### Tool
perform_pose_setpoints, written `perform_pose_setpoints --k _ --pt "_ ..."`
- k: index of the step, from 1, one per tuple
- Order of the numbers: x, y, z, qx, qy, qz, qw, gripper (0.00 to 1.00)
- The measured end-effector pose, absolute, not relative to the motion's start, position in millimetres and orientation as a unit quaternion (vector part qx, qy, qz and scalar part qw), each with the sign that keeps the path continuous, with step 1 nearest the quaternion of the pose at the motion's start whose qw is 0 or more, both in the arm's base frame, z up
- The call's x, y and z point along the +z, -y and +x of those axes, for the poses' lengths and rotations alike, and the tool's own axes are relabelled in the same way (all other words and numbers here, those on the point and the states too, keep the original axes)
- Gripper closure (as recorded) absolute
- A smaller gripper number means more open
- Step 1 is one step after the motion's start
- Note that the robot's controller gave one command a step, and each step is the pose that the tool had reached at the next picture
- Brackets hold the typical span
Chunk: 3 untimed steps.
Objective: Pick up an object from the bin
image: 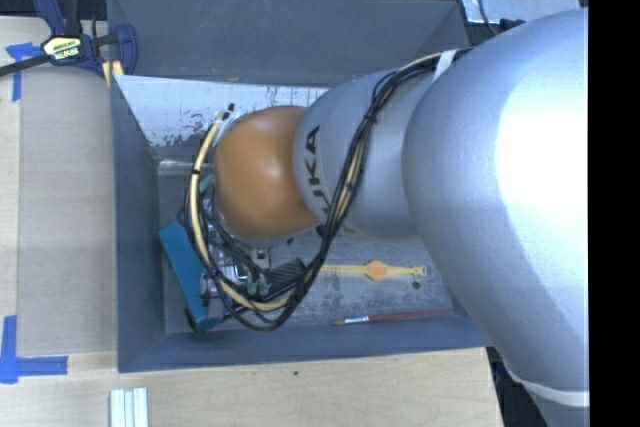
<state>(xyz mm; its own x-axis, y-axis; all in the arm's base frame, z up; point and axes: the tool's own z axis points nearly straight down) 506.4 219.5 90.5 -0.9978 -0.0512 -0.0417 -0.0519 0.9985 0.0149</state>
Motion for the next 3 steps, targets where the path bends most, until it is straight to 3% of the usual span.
perform_pose_setpoints --k 1,2,3 --pt "80 -173 497.8 0.003 -0.996 -0.088 0.024 0.00" --pt "74 -148 498.5 0.011 -0.997 -0.064 0.032 0.00" --pt "72 -180 488.0 0.008 -0.991 -0.131 0.029 0.00"
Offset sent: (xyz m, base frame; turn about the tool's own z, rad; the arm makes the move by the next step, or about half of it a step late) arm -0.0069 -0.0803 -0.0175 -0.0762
